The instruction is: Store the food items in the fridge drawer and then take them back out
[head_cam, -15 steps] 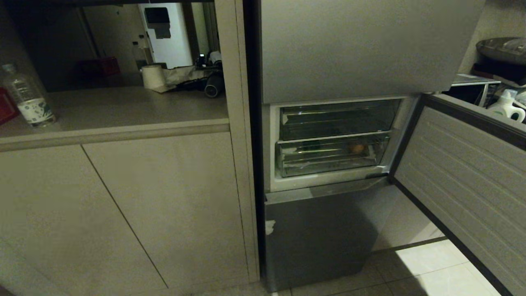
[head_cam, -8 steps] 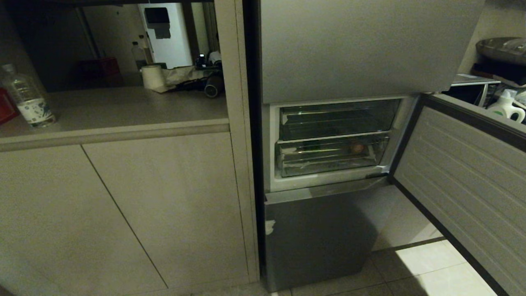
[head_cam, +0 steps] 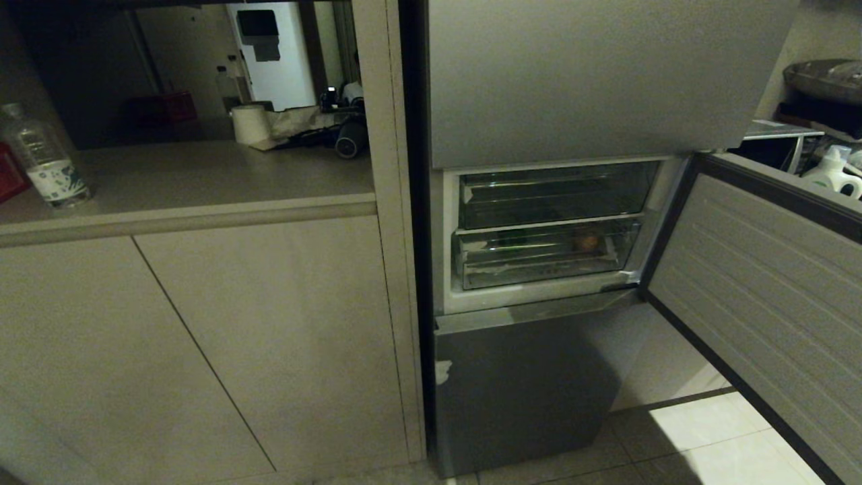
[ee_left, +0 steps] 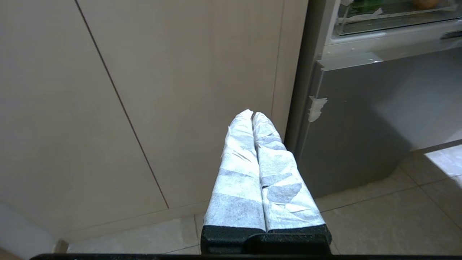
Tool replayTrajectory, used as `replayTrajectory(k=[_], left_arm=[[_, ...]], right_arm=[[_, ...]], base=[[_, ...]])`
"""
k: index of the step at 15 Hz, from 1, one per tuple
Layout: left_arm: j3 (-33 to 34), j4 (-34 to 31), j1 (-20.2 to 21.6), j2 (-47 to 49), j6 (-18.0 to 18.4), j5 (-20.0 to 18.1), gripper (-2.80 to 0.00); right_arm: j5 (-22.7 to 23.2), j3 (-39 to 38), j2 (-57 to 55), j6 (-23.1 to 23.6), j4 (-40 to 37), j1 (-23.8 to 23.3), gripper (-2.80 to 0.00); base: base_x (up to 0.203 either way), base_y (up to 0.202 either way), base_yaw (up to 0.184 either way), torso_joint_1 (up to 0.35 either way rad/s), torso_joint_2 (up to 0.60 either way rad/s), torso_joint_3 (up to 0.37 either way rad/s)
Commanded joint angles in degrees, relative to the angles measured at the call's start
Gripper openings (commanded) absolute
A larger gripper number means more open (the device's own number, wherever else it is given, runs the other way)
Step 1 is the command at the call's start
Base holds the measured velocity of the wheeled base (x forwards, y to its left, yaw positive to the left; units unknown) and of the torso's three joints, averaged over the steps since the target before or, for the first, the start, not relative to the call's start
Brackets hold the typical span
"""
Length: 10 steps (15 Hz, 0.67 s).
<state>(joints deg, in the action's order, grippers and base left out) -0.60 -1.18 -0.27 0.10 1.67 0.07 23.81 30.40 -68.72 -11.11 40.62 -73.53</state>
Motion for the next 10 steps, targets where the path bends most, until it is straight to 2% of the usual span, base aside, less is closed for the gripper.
replayTrajectory(k=[1, 5, 8, 10], left_arm=[[-0.02, -0.05, -0.06, -0.01, 0.0, 0.0, -2.8], [-0.02, -0.05, 0.0, -0.01, 0.0, 0.01, -2.8], [0.07, -0.05, 0.0, -0.01, 0.0, 0.01, -2.8], [-0.02, -0.03, -0.01, 0.0, 0.0, 0.01, -2.8]], right_arm=[[-0.76, 1.21, -1.67, -0.17, 0.09, 0.06, -2.8], [-2.7, 2.58, -5.01, -1.63, -2.22, 0.06, -2.8], [-3.4, 3.83, -5.09, -2.74, -9.43, 0.06, -2.8], [-3.27, 4.5, -2.86, -5.29, -13.43, 0.13, -2.8]], base=[[0.0, 0.0, 0.0, 0.0, 0.0, 0.0], [0.0, 0.0, 0.0, 0.0, 0.0, 0.0], [0.0, 0.0, 0.0, 0.0, 0.0, 0.0], [0.0, 0.0, 0.0, 0.0, 0.0, 0.0]])
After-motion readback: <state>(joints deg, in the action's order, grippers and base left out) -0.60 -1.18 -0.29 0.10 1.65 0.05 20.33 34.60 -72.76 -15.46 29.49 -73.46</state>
